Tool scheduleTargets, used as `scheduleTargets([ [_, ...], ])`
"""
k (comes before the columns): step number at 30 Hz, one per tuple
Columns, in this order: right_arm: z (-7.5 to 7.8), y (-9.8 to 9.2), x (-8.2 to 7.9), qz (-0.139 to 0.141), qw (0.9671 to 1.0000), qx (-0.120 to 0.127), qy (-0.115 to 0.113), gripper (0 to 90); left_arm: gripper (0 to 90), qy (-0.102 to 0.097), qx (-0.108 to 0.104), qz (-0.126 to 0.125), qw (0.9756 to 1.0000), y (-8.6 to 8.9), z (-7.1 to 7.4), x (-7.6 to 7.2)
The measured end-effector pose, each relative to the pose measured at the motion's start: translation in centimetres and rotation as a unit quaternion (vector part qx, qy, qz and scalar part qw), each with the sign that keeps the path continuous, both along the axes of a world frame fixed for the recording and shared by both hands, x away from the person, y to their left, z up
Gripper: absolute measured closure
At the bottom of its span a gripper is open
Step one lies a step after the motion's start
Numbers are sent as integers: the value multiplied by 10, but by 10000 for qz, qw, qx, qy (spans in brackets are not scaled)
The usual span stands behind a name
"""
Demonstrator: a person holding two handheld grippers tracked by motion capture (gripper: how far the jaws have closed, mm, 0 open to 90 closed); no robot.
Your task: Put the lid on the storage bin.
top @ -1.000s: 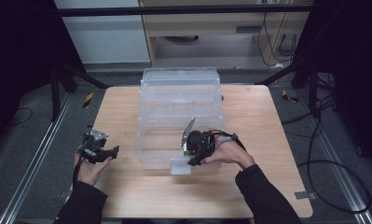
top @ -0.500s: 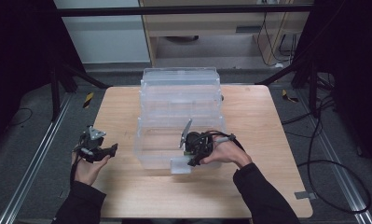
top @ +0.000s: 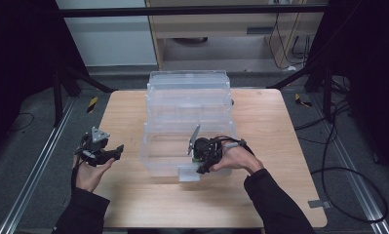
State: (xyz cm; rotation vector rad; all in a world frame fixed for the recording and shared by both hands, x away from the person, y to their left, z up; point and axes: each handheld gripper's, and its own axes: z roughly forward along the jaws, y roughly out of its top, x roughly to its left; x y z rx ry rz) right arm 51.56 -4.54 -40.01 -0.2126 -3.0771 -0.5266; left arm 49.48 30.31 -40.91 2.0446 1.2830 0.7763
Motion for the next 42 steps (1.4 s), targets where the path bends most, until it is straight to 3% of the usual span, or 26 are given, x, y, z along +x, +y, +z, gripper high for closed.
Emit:
scheduleTargets([
  [5,-3,4,1,74,9999,-128,89,639,356,-110,9,-82,9999,-4,11,2],
  [8,-3,3,2,110,9998,-127,116,641,356,-173,-45,-152,9997,-6,17,4],
  [19,-4,3,4,101,9997,-113,210,642,357,-238,77,-358,9990,-17,32,15],
  [42,-2,6,4,191,9994,-244,130,652,365,-343,298,-763,9960,-34,68,29],
])
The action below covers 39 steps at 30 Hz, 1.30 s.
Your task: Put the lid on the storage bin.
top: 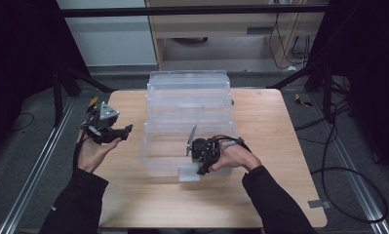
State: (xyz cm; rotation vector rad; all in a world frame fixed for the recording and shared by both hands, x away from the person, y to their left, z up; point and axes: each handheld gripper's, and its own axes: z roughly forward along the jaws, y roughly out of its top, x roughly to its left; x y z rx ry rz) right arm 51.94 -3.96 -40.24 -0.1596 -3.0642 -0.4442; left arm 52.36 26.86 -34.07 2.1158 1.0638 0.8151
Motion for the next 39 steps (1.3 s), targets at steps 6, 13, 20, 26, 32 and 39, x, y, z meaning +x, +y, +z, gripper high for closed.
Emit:
scheduleTargets([
  [6,0,-1,-1,-28,10000,8,3,652,365,17,126,-141,9998,-3,10,6],
  [13,0,-1,-1,-25,10000,8,-10,652,373,57,258,-388,9989,-7,21,15],
  [20,0,-1,-1,-12,10000,24,-30,652,373,150,453,-659,9967,-14,29,26],
  [26,0,-1,-1,-2,10000,12,-35,652,376,212,581,-880,9942,-15,36,36],
  [32,0,-1,-1,42,10000,38,-56,653,373,328,496,-1149,9916,-15,45,46],
  [39,0,-1,-2,3,10000,50,-52,654,370,453,725,-1363,9870,-20,54,55],
])
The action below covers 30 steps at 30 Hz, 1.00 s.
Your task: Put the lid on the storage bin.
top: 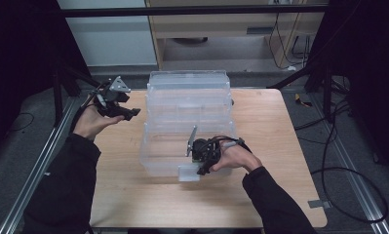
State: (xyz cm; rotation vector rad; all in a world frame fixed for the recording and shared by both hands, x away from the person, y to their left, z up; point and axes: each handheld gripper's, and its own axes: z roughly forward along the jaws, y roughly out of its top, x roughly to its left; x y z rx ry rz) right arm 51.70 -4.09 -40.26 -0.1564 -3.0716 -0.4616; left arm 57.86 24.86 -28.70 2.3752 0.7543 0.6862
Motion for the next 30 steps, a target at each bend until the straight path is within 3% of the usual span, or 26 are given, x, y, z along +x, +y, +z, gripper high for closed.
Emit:
scheduleTargets([
  [9,0,0,0,49,10000,14,-24,654,363,77,104,-297,9995,-10,5,12],
  [15,0,0,0,37,10000,17,-19,654,361,168,350,-576,9976,-20,5,18],
  [18,0,0,0,39,10000,18,-22,654,360,207,564,-708,9957,-26,5,20],
  [25,0,-1,1,75,10000,41,-13,655,363,232,761,-960,9922,-38,12,26],
  [30,0,-1,1,90,10000,38,-22,655,362,238,1023,-1125,9881,-48,15,30],
])
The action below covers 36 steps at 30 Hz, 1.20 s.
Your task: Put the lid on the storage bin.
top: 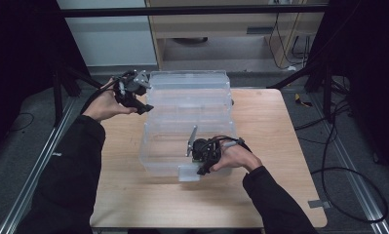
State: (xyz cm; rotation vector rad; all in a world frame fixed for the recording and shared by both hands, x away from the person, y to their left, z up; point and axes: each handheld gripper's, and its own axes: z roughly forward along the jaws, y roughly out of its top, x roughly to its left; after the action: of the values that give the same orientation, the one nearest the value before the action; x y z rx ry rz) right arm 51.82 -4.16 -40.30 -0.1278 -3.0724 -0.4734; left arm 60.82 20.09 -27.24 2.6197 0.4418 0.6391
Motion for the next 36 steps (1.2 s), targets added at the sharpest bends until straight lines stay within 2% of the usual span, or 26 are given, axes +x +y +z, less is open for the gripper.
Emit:
scheduleTargets([
  [4,0,0,0,10,10000,-18,-18,655,366,6,211,-179,9996,-6,1,4],
  [8,0,0,-1,-13,10000,-17,-4,656,374,4,248,-274,9993,-11,2,8],
  [19,0,1,-1,-5,10000,-58,-8,656,399,-21,567,-524,9970,-23,2,13],
  [22,0,1,-1,-1,10000,-56,-8,656,407,9,742,-599,9954,-26,1,16],
  [29,0,1,-1,25,10000,-58,-16,656,435,122,888,-743,9932,-32,-4,21],
  [34,0,1,-1,17,10000,-57,-24,657,458,117,968,-880,9913,-40,-8,23],
  [36,1,1,-1,21,10000,-69,-21,657,463,82,1084,-919,9898,-44,-10,24],
])
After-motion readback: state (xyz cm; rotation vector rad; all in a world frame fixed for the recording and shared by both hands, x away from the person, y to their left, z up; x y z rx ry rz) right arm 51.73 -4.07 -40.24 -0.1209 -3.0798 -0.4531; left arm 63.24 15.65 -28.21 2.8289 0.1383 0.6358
